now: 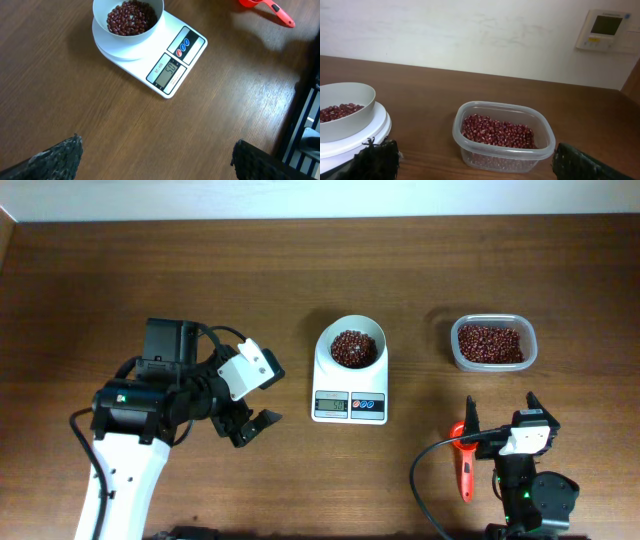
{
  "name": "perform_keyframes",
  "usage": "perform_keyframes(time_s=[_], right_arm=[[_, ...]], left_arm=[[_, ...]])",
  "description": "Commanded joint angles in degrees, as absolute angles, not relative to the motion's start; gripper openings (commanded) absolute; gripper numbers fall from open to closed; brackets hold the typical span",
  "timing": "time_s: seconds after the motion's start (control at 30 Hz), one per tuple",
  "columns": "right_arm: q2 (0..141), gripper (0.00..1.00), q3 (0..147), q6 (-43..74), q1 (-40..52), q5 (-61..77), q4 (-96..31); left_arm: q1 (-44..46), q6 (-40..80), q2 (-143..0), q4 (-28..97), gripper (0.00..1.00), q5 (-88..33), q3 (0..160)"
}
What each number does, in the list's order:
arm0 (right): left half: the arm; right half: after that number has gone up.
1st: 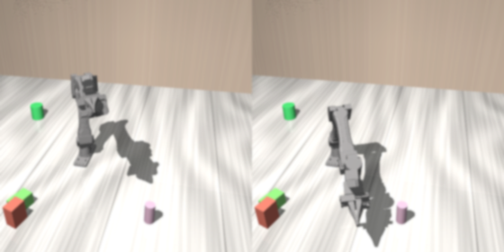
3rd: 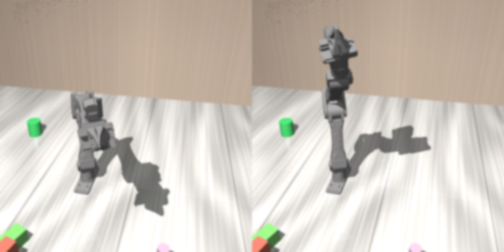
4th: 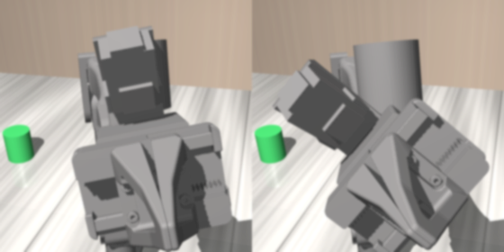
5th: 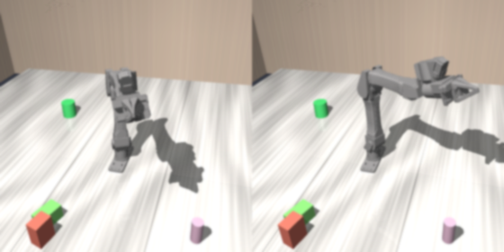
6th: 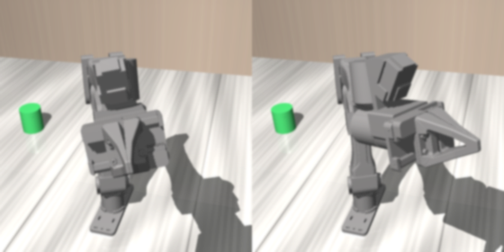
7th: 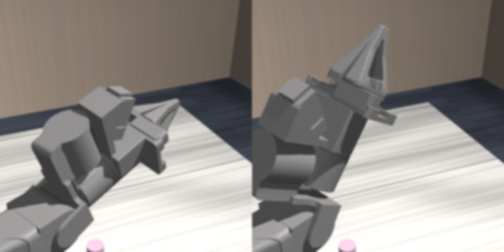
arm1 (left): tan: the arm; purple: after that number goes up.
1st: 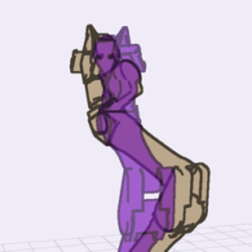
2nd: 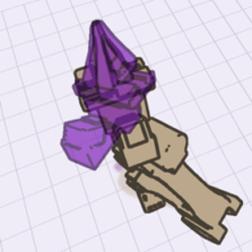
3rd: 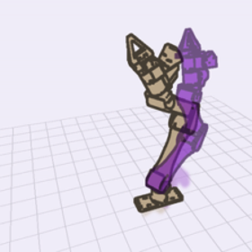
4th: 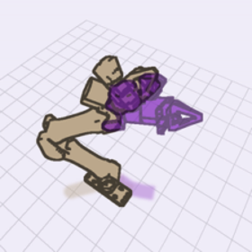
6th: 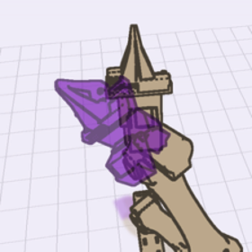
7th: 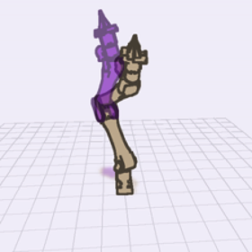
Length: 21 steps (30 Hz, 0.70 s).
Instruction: Scoop and weigh 50g on scale
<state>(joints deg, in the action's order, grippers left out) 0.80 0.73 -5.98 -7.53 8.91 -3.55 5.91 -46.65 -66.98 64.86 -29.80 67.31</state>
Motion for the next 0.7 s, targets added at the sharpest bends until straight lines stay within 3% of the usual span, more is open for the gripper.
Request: perform_keyframes(time_s=[0.0, 0.67], right_arm=[[0.21, 0.99, 0.32, -5.74, -7.90, 8.36, -3.81], [0.21, 0.99, 0.32, -5.74, -7.90, 8.36, -3.81]], left_arm=[[5.61, -46.35, -67.02, 64.77, 0.99, -29.98, 68.40], [5.61, -46.35, -67.13, 65.41, 0.99, -29.98, 68.36]])
